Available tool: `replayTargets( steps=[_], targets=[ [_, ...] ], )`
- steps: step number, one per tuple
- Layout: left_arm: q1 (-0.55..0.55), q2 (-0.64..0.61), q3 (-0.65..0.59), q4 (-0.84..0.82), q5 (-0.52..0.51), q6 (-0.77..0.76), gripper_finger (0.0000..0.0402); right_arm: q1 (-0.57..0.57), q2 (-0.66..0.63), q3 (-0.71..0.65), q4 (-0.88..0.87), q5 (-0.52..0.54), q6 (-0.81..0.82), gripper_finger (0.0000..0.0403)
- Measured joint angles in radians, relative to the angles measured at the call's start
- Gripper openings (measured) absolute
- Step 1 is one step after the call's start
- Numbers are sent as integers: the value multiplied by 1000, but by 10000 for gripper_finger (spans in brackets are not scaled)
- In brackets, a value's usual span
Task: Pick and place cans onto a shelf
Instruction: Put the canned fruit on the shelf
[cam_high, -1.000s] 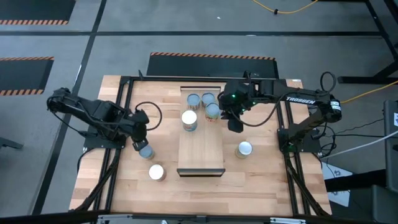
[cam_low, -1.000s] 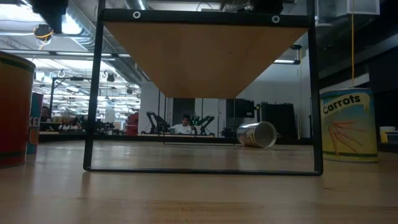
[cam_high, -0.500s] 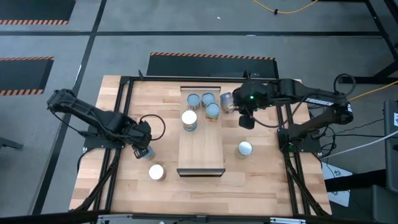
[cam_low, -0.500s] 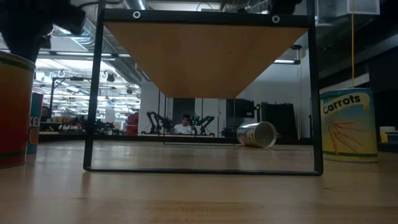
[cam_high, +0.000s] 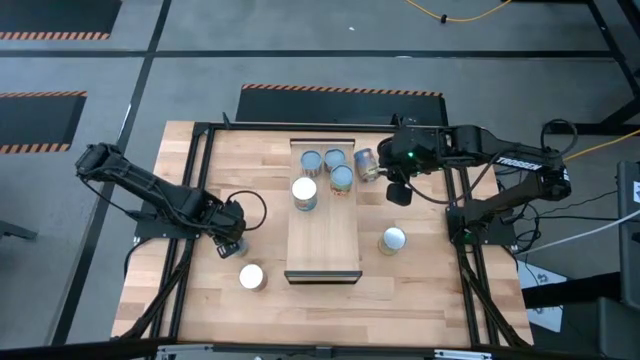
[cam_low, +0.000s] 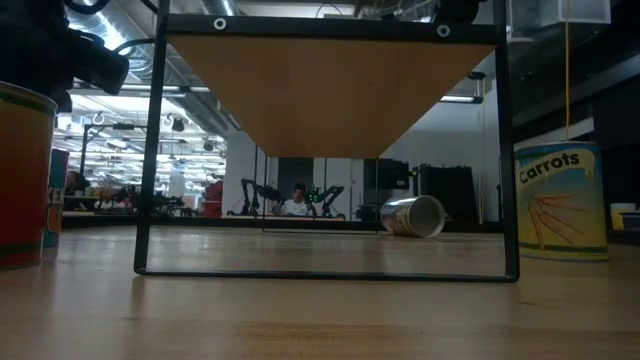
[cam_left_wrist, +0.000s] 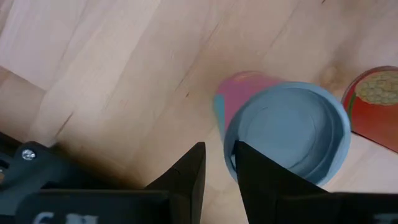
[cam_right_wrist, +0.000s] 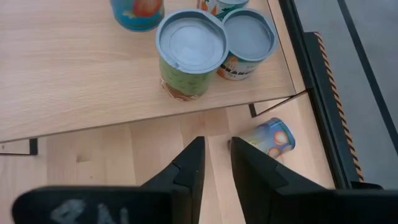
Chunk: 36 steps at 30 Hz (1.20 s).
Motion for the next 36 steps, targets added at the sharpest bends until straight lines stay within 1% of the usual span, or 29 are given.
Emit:
replayTargets(
  steps=[4,7,9,13,17,20,24,27,31,36],
  targets=[
    [0,0,0,9,-3,-1,76,0,0,-1,1,0,-4,83],
    [0,0,0,17,-3,0,61,-1,-20,-46,13,2,-29,83],
    [0,0,0,28,-3,0,45,-2,-55,-116,54,3,-27,83],
    [0,0,0,44,-4,-2,11,-2,-150,-305,191,26,-27,83],
    [0,0,1,103,-4,3,10,-16,-235,-475,316,26,5,83],
    [0,0,39,94,-4,7,6,-33,-274,-573,366,26,52,83],
    [13,0,147,25,-8,11,5,-48,-295,-668,427,24,74,83],
    [26,0,267,-83,-45,36,3,-56,-295,-719,487,19,70,83],
    [71,0,439,-216,-162,61,3,-61,-293,-781,583,18,40,83],
    [165,-1,625,-310,-371,63,2,-60,-293,-820,653,15,22,83]
  ],
)
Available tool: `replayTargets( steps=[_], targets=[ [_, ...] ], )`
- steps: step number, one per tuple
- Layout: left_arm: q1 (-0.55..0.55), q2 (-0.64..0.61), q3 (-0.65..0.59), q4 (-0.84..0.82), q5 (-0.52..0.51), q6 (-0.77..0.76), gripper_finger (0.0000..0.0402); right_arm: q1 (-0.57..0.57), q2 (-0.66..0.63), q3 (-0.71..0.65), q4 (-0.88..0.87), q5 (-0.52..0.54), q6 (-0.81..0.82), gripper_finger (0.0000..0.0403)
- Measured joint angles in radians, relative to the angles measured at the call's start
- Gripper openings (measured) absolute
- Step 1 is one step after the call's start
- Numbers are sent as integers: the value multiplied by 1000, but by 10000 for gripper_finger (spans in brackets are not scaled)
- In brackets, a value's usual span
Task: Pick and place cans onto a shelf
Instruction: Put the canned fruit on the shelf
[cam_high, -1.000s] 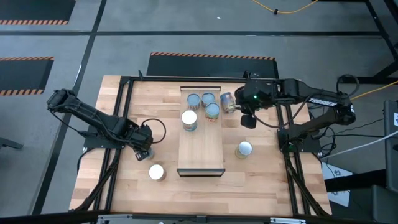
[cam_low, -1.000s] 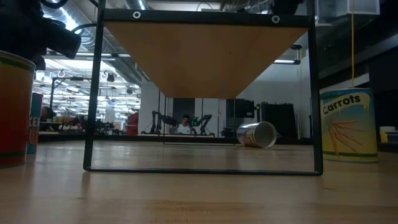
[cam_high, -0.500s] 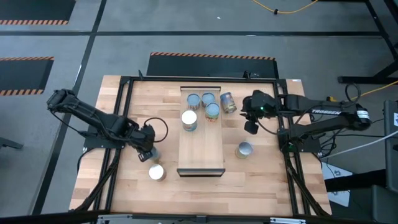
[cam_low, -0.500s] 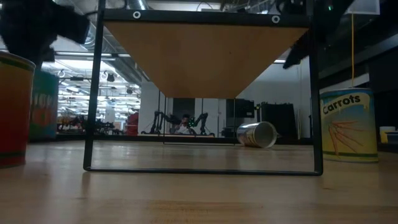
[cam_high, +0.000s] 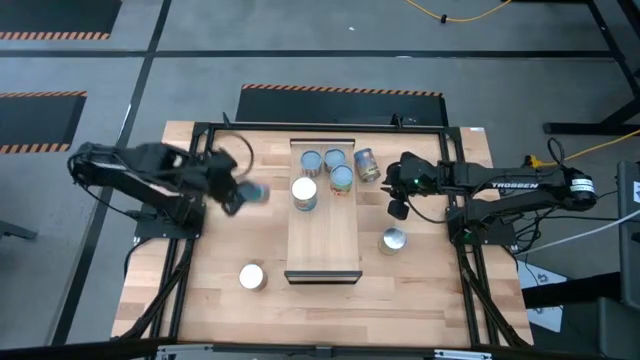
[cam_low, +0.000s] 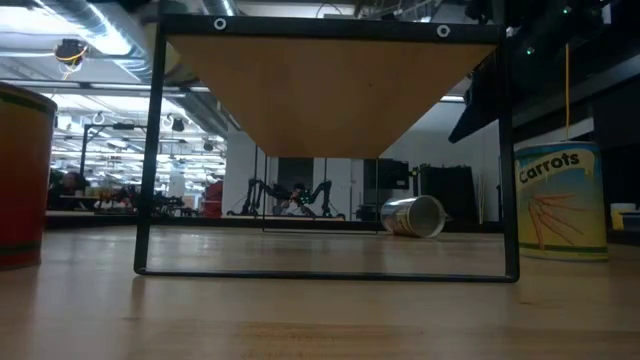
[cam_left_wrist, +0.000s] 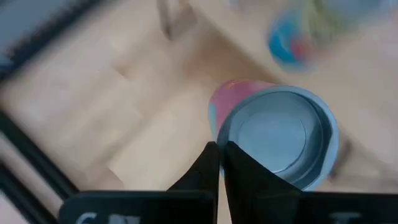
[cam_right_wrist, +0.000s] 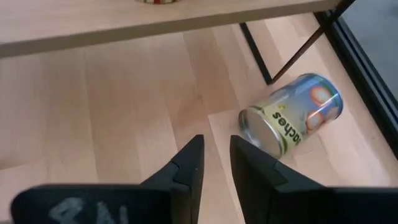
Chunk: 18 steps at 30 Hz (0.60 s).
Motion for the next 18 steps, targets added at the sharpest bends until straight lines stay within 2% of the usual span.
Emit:
replayTargets(
  steps=[4,8,11,18],
  targets=[
    [94,0,90,-7,-141,38,1,0,0,-14,49,-56,-22,83],
    [201,0,125,37,-219,53,1,0,0,-15,110,-126,-66,83],
    [281,7,125,127,-186,105,1,0,1,-15,155,-157,-96,83],
    [394,118,124,239,-10,133,1,0,1,-15,206,-157,-121,83]
  ],
)
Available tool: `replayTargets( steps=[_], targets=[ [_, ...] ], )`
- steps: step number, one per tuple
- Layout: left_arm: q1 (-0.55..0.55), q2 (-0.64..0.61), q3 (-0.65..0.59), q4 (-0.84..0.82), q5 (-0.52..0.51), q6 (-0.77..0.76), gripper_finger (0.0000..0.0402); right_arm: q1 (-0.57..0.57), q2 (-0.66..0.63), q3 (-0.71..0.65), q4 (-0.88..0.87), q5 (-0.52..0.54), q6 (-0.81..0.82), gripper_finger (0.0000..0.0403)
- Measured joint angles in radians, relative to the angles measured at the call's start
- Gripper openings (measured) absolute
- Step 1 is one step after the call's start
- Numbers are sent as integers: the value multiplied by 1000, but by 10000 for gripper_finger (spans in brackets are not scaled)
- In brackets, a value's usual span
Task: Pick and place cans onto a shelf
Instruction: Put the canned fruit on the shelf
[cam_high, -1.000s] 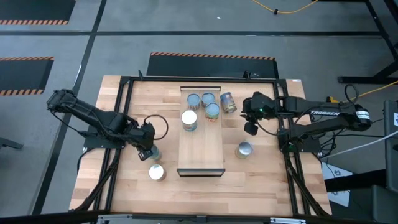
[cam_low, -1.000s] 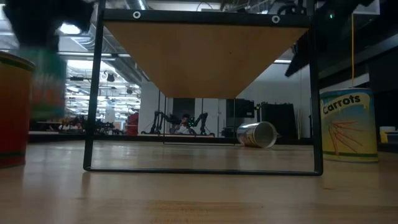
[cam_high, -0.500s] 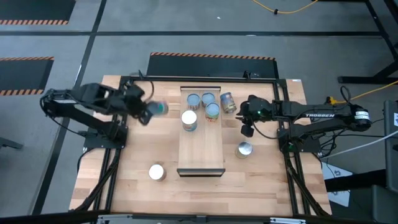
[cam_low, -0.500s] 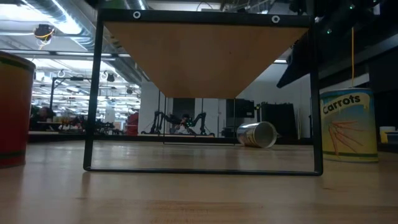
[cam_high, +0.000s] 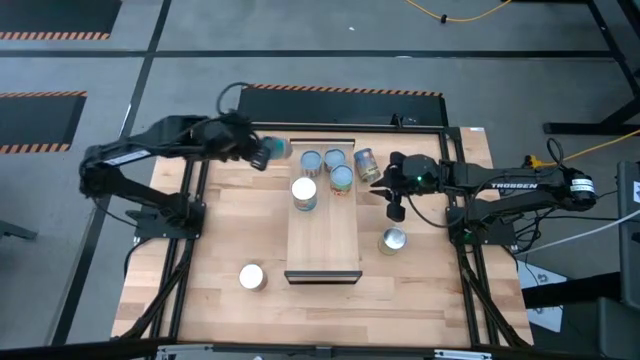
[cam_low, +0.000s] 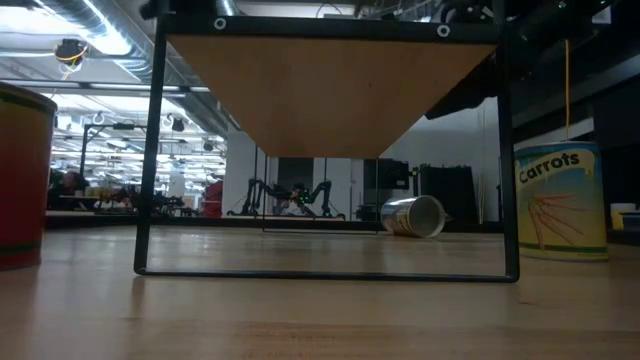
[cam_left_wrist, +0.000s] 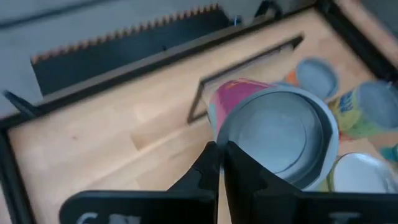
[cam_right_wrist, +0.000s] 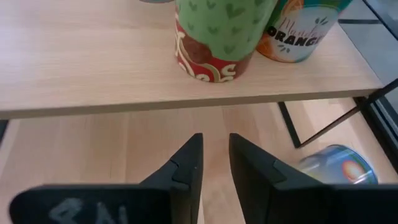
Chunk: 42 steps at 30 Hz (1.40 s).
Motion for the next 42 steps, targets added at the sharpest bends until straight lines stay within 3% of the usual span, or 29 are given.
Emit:
replayTargets(
  steps=[9,16,24,42],
  targets=[
    [75,166,-1,34,241,-5,1,0,0,0,0,0,-11,83],
    [92,221,-1,76,376,-11,1,0,0,0,-1,0,-19,83],
    [96,207,-1,79,417,-76,1,0,14,0,55,1,-45,83],
    [70,268,-1,148,445,-92,12,0,210,1,293,19,-115,83]
  ],
)
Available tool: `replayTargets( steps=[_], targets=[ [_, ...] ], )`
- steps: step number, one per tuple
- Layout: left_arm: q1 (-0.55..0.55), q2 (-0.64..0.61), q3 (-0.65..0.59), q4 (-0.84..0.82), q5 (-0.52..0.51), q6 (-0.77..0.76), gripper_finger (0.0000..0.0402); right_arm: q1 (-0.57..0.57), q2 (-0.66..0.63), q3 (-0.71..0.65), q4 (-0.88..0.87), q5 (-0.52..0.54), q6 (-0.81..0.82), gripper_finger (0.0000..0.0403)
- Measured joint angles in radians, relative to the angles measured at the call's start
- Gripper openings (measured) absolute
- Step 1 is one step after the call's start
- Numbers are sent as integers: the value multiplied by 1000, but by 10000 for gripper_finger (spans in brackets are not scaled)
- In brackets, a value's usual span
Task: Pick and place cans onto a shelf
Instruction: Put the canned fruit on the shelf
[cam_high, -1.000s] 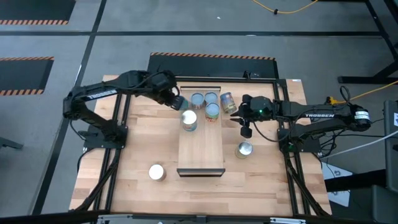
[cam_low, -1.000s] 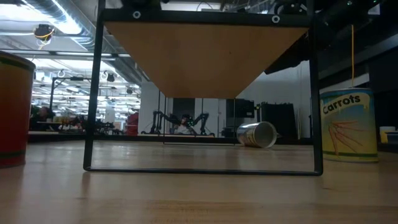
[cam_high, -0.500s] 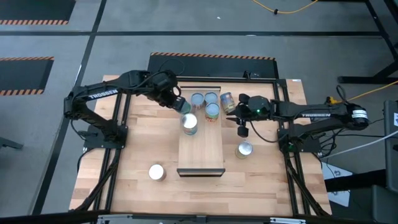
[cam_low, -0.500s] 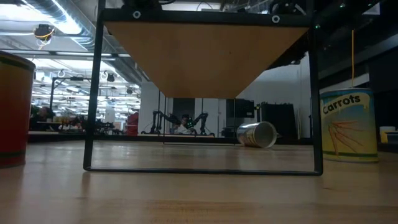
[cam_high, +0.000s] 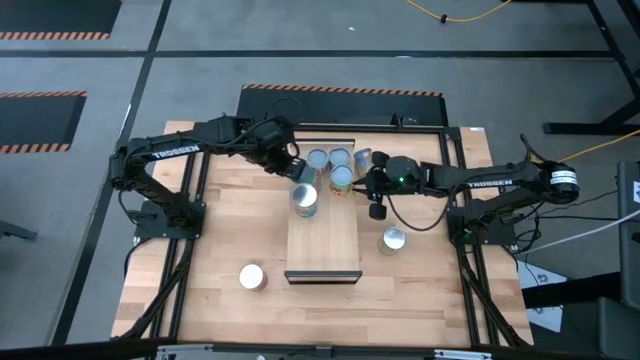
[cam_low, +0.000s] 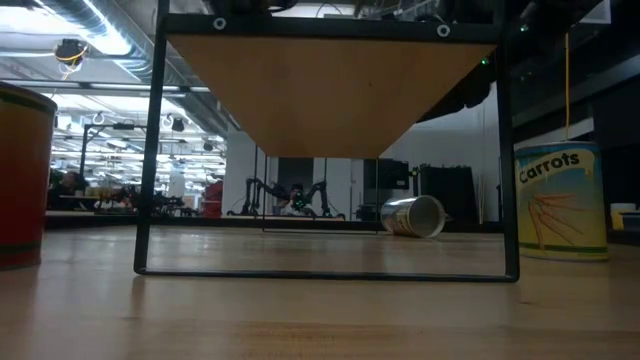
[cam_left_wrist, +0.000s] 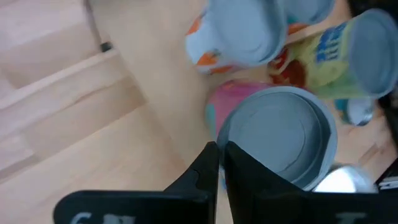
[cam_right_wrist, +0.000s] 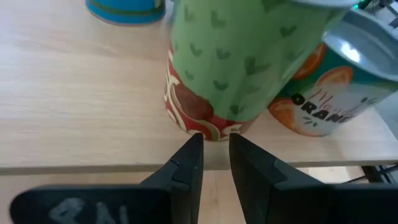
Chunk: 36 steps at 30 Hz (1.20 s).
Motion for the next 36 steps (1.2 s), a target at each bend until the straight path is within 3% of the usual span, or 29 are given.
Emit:
replayTargets(
  steps=[8,15,26,36],
  targets=[
    [-5,36,0,41,68,1,13,0,11,0,3,-2,2,83],
    [-4,39,0,61,67,2,14,0,9,0,1,-1,2,83],
    [-4,39,0,70,64,5,67,0,9,0,0,-2,2,83],
    [-4,39,0,82,86,4,67,0,8,0,-2,-1,2,83]
  ],
)
